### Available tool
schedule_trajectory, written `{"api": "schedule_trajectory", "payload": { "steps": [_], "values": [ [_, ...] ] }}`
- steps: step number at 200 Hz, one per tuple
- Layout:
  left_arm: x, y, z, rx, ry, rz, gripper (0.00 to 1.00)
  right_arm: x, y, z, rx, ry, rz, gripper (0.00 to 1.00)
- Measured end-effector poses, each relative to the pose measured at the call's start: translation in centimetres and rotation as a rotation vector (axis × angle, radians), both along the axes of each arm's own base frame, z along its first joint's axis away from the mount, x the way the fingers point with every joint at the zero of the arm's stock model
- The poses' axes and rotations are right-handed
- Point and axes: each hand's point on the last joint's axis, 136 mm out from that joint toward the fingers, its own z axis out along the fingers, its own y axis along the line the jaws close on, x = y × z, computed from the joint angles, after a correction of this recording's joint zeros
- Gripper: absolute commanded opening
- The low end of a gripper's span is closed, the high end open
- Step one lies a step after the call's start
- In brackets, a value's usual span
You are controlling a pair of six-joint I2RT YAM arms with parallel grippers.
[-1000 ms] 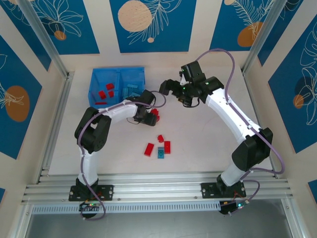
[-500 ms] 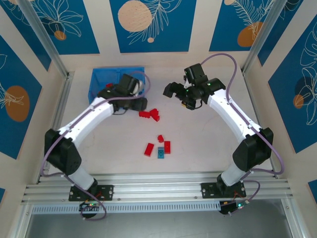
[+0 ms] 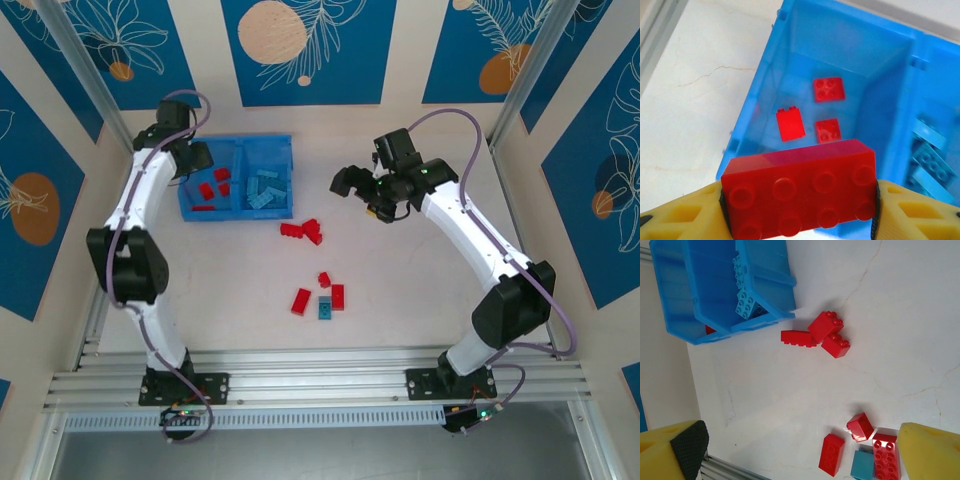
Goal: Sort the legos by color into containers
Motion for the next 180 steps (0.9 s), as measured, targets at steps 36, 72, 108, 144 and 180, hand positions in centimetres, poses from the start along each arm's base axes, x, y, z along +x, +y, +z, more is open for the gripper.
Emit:
{"api": "schedule_trajectory", "payload": {
  "steps": [36,72,108,144,180],
  "values": [
    [2.3,-0.3,-5.4,-0.081,0.109,0.01,0.78,-0.4,-0.2,-0.1,-0.002,0.014,-0.006,0.98],
    [1.9,-0.9,-5.8,-0.118,0.135,0.007,0.87,-0.6,-0.3,-0.1,-0.003,0.018,-0.009,0.98],
    [1.4,-1.2,-2.6,-0.122,0.083,-0.029,0.89,-0.7,-0.3,-0.1,0.001,0.022,-0.014,0.98],
    [-1.7,-3.2,3.8,-0.173,-0.026,-0.128,0.88,-0.7,-0.3,-0.4,-0.001,0.027,-0.014,0.98],
    [-7.9,-10.0,8.7,-0.186,-0.114,-0.324,0.89,-0.8,-0.4,-1.6,-0.007,0.06,-0.027,0.98]
  ]
}}
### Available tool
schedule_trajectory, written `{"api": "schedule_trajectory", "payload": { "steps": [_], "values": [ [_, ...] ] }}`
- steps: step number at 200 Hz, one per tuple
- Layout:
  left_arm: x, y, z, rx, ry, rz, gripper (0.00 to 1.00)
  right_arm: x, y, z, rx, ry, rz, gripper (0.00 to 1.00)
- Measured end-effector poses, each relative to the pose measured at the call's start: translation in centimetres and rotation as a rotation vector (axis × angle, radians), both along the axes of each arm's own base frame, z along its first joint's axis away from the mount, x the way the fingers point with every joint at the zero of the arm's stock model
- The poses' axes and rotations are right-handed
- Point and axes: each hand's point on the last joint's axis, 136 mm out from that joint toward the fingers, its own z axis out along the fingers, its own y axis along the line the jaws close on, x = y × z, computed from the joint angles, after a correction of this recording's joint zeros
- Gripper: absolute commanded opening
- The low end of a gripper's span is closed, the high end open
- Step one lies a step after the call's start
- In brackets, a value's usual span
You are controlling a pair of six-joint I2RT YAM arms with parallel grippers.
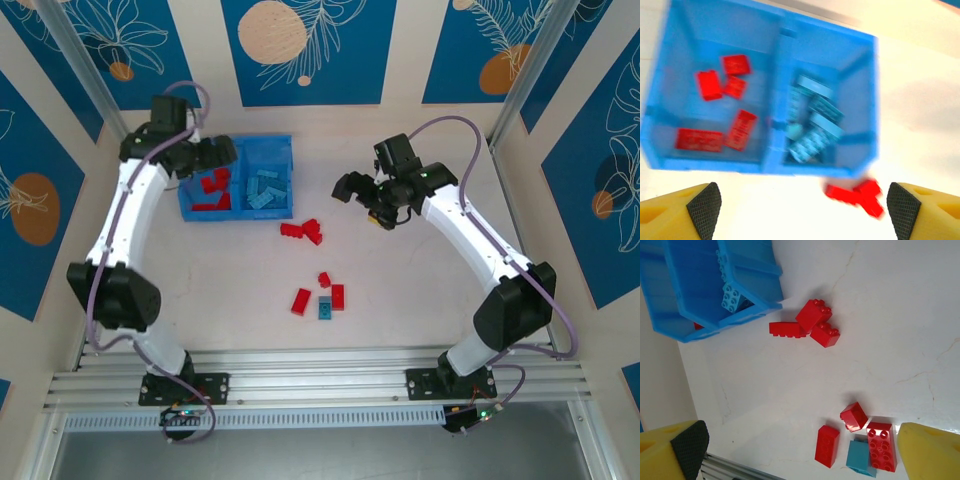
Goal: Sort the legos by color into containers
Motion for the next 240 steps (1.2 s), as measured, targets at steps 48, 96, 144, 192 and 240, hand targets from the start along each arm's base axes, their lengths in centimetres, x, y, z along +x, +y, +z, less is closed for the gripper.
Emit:
{"api": "schedule_trajectory", "payload": {
  "steps": [48,96,144,192,240],
  "values": [
    [-7.5,-13.6,-5.4,0.021,0.103,-0.391,0.92,0.4,0.2,-1.5,-0.007,0.042,-0.019,0.98],
    [-7.7,-15.1,-15.2,0.196,0.292,-0.45,0.97,0.1,0.0,-2.3,-0.012,0.064,-0.033,0.98],
    [-5.9,-13.1,-20.7,0.369,0.353,-0.397,0.99,-0.5,-0.6,-3.0,-0.027,0.078,-0.05,0.98],
    [-3.2,-12.9,-23.5,0.414,0.377,-0.381,0.97,-0.7,-0.9,-2.0,-0.022,0.05,-0.058,0.98],
    [-1.7,-13.2,-24.4,0.408,0.377,-0.382,0.97,-1.2,-1.5,-1.4,-0.029,0.035,-0.069,0.98]
  ]
}}
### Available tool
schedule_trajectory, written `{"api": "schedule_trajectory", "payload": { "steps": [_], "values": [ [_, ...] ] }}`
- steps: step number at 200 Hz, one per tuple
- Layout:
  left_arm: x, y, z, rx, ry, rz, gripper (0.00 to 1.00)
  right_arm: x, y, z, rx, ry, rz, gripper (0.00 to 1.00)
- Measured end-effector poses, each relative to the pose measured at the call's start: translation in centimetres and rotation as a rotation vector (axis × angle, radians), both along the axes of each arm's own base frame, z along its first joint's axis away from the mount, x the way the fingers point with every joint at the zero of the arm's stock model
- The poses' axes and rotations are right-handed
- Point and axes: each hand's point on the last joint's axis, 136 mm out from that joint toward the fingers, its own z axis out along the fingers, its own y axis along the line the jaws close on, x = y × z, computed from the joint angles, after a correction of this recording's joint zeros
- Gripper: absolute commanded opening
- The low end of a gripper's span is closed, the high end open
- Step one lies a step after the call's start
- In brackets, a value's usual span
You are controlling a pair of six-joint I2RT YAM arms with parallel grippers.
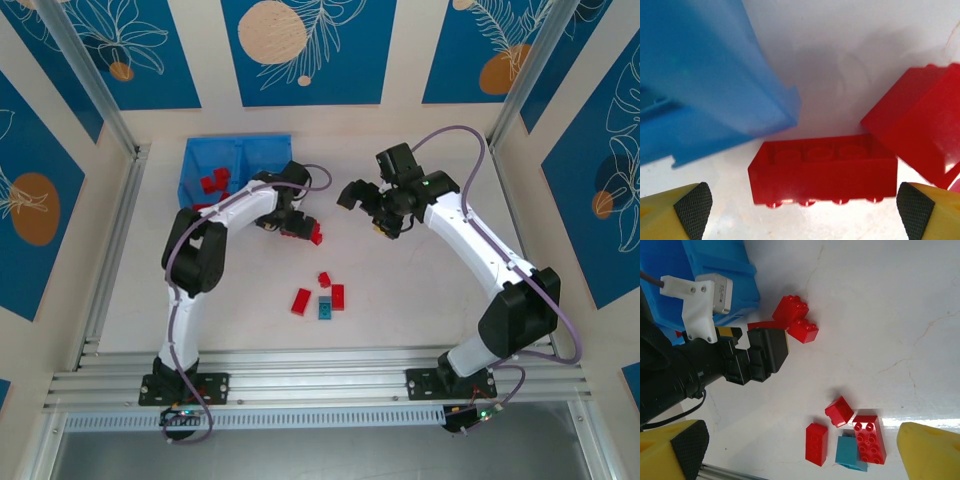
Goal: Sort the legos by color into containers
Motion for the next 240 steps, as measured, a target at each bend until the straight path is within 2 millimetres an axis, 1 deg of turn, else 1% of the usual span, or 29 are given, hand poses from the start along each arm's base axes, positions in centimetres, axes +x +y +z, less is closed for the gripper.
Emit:
{"api": "schedule_trajectory", "payload": {
  "steps": [23,63,99,118,147,173,196,205,223,240],
  "values": [
    [0.7,-0.4,-0.1,-0.012,-0.01,-0.006,0.96,0.0,-0.1,0.0,-0.003,0.001,-0.004,0.98],
    [1.2,-0.7,-0.2,-0.015,-0.015,-0.006,0.82,-0.1,-0.3,-0.1,-0.007,0.007,-0.007,0.98],
    [1.2,-0.8,-0.3,-0.019,-0.017,-0.01,0.8,-0.1,-0.4,-0.1,-0.007,0.008,-0.007,0.98],
    [1.2,-0.8,-0.4,-0.026,-0.025,-0.011,0.74,-0.1,-0.3,-0.1,-0.007,0.008,-0.007,0.98],
    [1.2,-0.9,-0.6,-0.041,-0.046,-0.017,0.71,-0.1,-0.3,-0.1,-0.007,0.008,-0.007,0.98],
    [0.6,-0.6,-0.6,-0.044,-0.044,-0.023,0.71,-0.1,-0.3,-0.1,-0.007,0.007,-0.007,0.98],
    [0.0,-0.4,-1.1,-0.04,-0.025,-0.023,0.79,-0.1,-0.3,-0.1,-0.006,0.007,-0.007,0.98],
    [-0.6,-0.2,-1.6,-0.036,-0.003,-0.025,0.8,-0.1,-0.3,-0.1,-0.006,0.007,-0.007,0.98],
    [-0.9,-0.1,-1.6,-0.037,0.005,-0.027,0.79,-0.1,-0.3,-0.1,-0.007,0.007,-0.007,0.98],
    [-1.4,0.2,-1.9,-0.03,0.019,-0.028,0.74,-0.1,-0.3,-0.1,-0.006,0.007,-0.007,0.98]
  ]
}}
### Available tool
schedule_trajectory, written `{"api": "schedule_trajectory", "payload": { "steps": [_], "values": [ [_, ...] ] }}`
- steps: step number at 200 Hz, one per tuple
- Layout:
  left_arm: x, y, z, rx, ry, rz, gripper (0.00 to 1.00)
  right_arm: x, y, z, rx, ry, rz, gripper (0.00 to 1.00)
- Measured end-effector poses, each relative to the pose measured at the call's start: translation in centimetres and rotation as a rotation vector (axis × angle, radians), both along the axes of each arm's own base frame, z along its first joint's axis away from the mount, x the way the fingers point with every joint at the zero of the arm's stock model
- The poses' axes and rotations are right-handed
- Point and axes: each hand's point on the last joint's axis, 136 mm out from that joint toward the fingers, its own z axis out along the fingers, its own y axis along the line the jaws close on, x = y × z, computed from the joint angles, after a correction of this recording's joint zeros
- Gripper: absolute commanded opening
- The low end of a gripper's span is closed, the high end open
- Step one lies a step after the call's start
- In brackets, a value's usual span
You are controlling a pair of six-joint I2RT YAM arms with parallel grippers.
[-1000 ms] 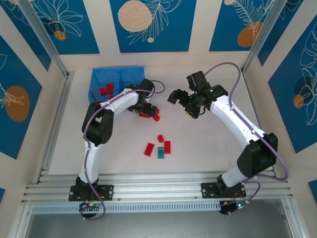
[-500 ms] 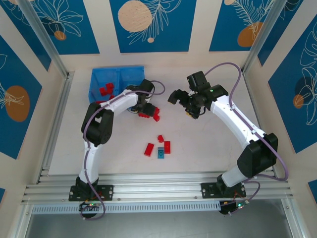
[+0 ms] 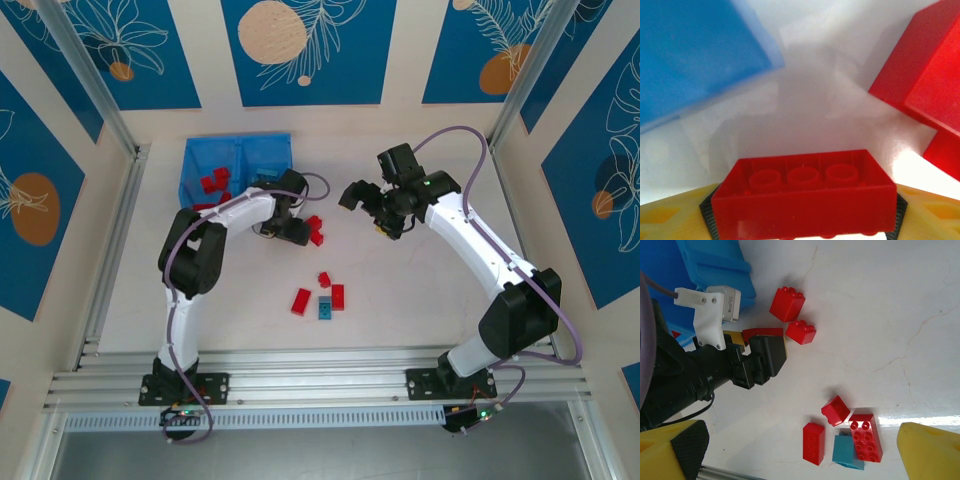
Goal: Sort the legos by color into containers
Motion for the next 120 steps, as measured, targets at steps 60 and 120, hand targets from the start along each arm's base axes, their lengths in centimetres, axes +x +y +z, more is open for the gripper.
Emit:
{"api": "schedule_trajectory", "payload": {
  "steps": [60,120],
  "values": [
    [-0.4,0.2,-0.5,0.007,0.007,-0.018,0.6,0.1,0.0,0.0,0.0,-0.002,-0.001,0.98],
    [-1.1,0.4,1.1,-0.022,-0.023,-0.02,0.58,-0.1,0.3,0.0,-0.001,-0.004,0.014,0.98]
  ]
}}
